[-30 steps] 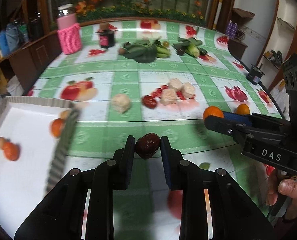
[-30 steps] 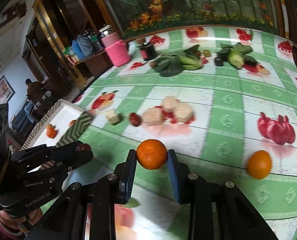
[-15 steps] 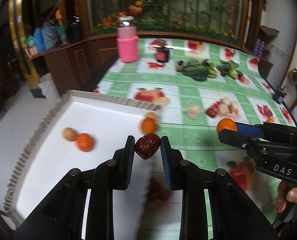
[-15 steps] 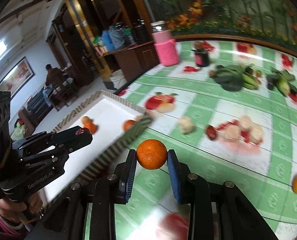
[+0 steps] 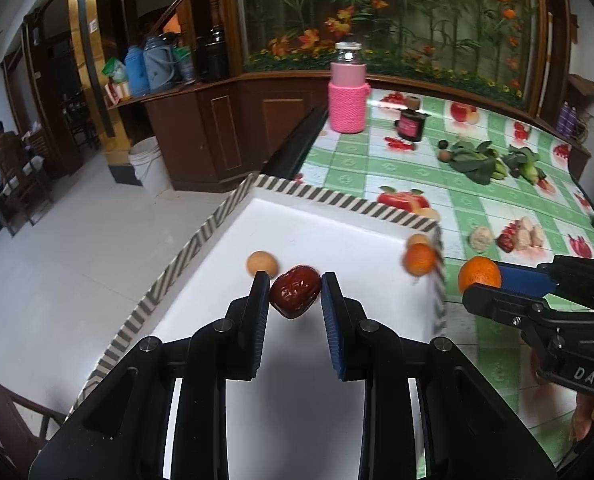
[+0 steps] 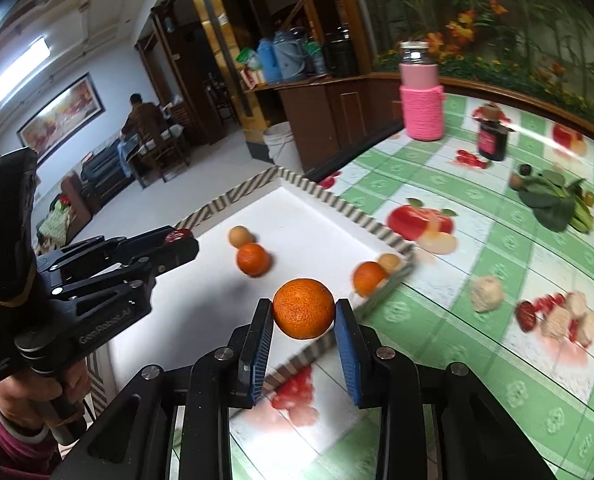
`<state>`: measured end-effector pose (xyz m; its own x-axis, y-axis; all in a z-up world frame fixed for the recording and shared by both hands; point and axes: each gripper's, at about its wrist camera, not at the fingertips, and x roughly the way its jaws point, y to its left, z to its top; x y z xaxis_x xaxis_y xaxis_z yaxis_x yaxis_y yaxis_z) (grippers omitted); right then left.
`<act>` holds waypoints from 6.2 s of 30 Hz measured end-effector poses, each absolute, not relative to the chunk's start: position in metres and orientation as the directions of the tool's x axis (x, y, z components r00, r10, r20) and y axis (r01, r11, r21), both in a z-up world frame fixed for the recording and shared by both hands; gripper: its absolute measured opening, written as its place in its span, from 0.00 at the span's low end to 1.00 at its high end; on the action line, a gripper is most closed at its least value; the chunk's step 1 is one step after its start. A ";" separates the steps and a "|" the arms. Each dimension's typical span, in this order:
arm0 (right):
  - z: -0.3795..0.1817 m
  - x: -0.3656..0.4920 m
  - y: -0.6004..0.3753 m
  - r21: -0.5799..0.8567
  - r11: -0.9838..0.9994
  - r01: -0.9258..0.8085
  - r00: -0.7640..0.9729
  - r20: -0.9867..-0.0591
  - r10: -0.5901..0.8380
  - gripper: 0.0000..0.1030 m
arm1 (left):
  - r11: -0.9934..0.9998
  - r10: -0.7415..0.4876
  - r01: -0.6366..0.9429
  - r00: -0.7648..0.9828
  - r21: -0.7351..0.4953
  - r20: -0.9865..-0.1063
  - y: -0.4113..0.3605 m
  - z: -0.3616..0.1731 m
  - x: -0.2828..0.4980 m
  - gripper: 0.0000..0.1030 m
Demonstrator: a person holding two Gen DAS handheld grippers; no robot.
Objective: Organize fruits
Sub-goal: 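Carry the orange with the right tool while the left tool carries the red date to the tray, then open the right tool over the tray while the left tool releases the red date, then move both open tools back toward the beige cubes on the tablecloth, then grasp a beige cube with the right tool while the left tool grasps another beige cube, then carry the beige cube with the left tool while the right tool carries its cube to the tray, then open the left tool over the tray while the right tool releases its beige cube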
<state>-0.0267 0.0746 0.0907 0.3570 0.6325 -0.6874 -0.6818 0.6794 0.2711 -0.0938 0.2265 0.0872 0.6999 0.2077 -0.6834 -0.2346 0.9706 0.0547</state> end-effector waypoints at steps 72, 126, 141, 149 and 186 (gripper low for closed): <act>0.061 -0.008 -0.107 0.245 0.890 -0.385 0.523 -0.737 0.429 0.31 | 0.999 -0.039 0.023 0.645 -0.032 -0.763 0.082 0.066 -0.034 0.61; 0.076 -0.009 -0.043 0.281 0.806 -0.521 0.475 -0.690 0.546 0.31 | 1.000 0.001 0.017 0.668 0.017 -0.744 0.124 0.085 -0.048 0.31; 0.091 -0.049 0.057 0.254 0.685 -0.683 0.378 -0.680 0.628 0.30 | 0.982 0.177 -0.171 0.699 0.079 -0.693 0.206 0.091 -0.109 0.31; 0.084 -0.054 0.092 0.244 0.644 -0.725 0.328 -0.700 0.635 0.30 | 0.967 0.230 -0.239 0.672 0.088 -0.704 0.234 0.078 -0.117 0.31; 0.040 -0.048 0.166 0.164 0.577 -0.800 0.229 -0.805 0.547 0.30 | 0.961 0.236 -0.250 0.520 0.119 -0.821 0.259 0.039 -0.089 0.33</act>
